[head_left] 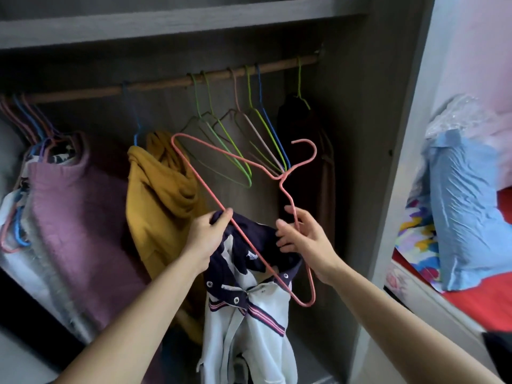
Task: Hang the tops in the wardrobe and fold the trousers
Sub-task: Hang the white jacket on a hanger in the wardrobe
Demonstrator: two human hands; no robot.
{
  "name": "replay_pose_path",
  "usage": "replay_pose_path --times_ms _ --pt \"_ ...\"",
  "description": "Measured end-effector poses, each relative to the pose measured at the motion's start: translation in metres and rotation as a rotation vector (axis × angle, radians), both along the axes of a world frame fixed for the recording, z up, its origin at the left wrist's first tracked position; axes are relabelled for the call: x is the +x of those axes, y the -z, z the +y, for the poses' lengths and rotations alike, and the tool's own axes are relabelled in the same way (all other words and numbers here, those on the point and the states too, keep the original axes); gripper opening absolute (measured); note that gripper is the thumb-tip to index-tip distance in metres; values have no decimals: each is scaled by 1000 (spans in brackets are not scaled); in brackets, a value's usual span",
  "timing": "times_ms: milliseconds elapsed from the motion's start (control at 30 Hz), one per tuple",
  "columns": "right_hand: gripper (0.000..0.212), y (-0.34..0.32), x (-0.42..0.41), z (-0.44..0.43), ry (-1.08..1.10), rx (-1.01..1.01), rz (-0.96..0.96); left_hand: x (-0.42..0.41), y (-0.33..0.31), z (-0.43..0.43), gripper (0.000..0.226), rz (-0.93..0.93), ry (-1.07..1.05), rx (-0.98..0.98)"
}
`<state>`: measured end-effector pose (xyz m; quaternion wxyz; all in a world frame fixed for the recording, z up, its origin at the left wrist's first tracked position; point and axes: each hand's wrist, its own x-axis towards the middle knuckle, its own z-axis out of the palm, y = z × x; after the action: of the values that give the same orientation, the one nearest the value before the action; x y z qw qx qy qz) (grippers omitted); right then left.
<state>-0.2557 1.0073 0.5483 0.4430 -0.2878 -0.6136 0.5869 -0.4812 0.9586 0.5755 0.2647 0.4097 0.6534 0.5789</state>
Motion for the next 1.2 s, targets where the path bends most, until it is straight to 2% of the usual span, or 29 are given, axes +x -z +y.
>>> replay_pose_path --times_ms 100,267,300,333,367,433,500,533,633,767,933,1000,1100,1200 --pt "55 -24 7 3 33 -105 64 3 5 -8 38 19 68 -55" --pt "36 -24 27 10 53 -107 -119 12 22 -21 20 83 218 -188" --pt "31 -21 30 9 47 -113 -146 12 22 -22 20 66 291 -226" --pt "25 -19 34 8 48 -113 -172 12 23 -24 32 58 390 -270" --pt "22 -17 39 6 58 -99 -203 9 24 -24 46 122 476 -326" --pt "28 -16 51 2 68 -16 -276 6 26 -22 58 484 496 -432" --pt "31 -16 64 -2 67 89 -332 4 35 -19 41 848 324 -445" --pt "29 -15 70 -4 90 160 -379 3 39 -19 30 917 214 -433" --pt "29 -7 85 -8 205 331 -496 -7 48 -20 16 884 -82 -325" --pt "62 -2 101 -16 289 376 -563 -21 43 -21 20 796 -258 -257" --pt "40 0 102 -25 18 314 -603 -30 34 -20 15 706 -338 -199" --pt "39 4 96 -29 -51 308 -584 -32 33 -21 17 685 -366 -180" --pt "37 3 79 -37 -93 417 -637 -32 31 -23 12 654 -376 -169" --pt "40 -4 59 -44 -118 451 -699 -30 31 -23 24 645 -361 -141"
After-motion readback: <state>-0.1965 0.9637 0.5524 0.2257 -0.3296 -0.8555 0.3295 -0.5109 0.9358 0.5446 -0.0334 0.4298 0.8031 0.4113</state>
